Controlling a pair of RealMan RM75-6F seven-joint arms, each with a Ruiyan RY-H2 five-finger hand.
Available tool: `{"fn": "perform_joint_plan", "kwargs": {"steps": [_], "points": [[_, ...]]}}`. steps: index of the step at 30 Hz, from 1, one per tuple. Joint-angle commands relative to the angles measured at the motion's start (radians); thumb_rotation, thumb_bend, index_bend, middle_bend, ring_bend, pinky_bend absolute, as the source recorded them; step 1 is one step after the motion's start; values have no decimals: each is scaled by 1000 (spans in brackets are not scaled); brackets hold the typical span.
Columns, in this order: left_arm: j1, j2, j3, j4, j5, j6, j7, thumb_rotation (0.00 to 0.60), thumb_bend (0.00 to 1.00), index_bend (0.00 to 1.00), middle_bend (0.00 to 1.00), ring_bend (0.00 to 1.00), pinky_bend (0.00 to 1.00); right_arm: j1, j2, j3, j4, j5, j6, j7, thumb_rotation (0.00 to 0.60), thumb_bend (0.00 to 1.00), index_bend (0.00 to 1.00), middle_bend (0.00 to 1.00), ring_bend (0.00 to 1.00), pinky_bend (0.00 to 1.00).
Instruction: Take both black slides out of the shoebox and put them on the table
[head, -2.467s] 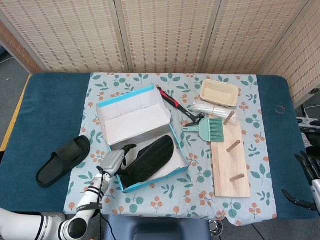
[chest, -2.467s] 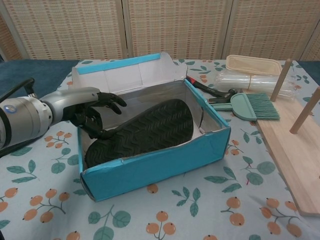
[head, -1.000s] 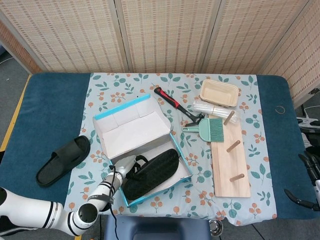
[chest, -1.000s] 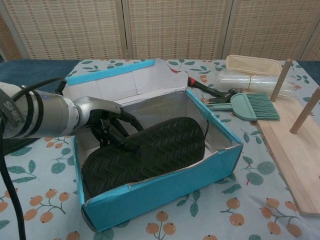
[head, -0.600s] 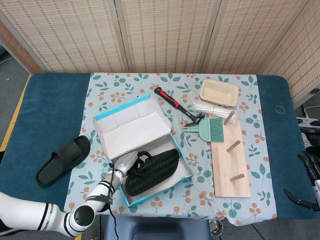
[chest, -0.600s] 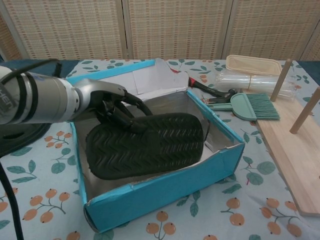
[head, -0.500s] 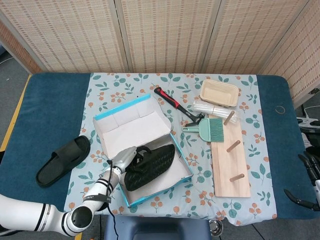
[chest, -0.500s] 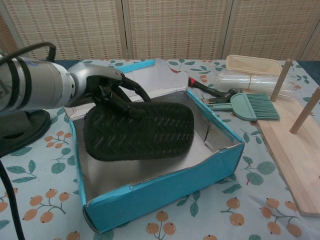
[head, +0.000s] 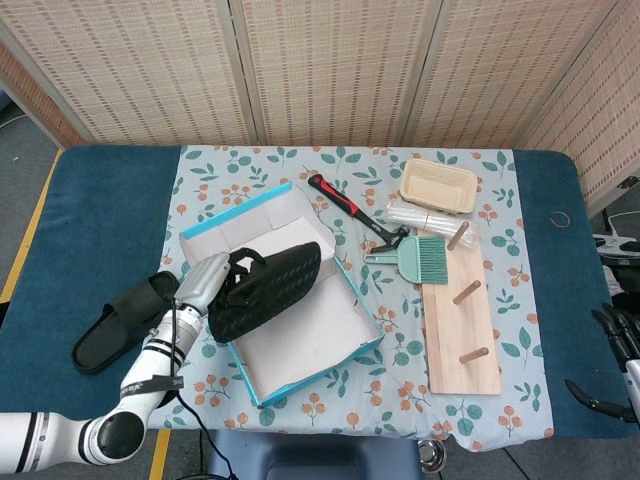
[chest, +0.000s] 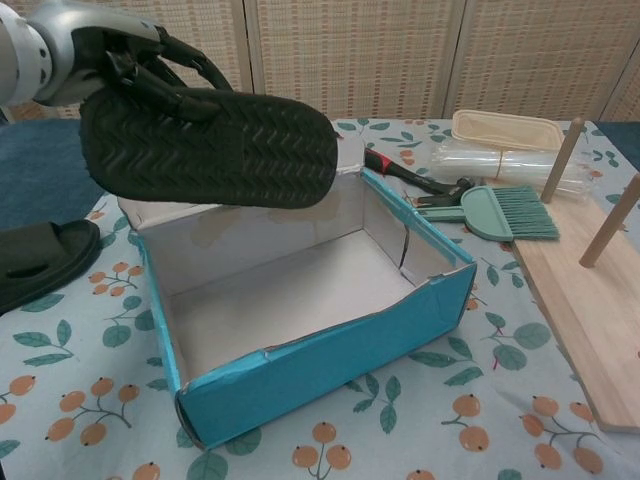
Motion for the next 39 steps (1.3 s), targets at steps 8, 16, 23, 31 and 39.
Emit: {"fn": "perform_joint_plan", "kwargs": {"steps": [8,16,23,31,39], "points": [[84,88,6,65,159,97,-22,600,817,704,838,783,772,4,2,-7,-7,-10,-7,-6,380,151,0,0,0,0],[149,-51,154,423,368,268,105,600,815,706,837,783,763,0,4,-13,-8,-25,2,-4,380,151,0,0,0,0],[206,-242,209,882,504,272,15,600,797,710,839,779,756,-5,4,-11,-6,-29,19,3,380,151,0,0,0,0],[263,-477,292,1417,640,160,-111,600,791,711,838,778,753,-8,1,-10,-6,-26,24,-9,380,151,0,0,0,0],[295,-653,264,1706,683,56,-264,600,681,647,731,556,543,-5,0,-16,-14,-26,9,-23,380,151,0,0,0,35]]}}
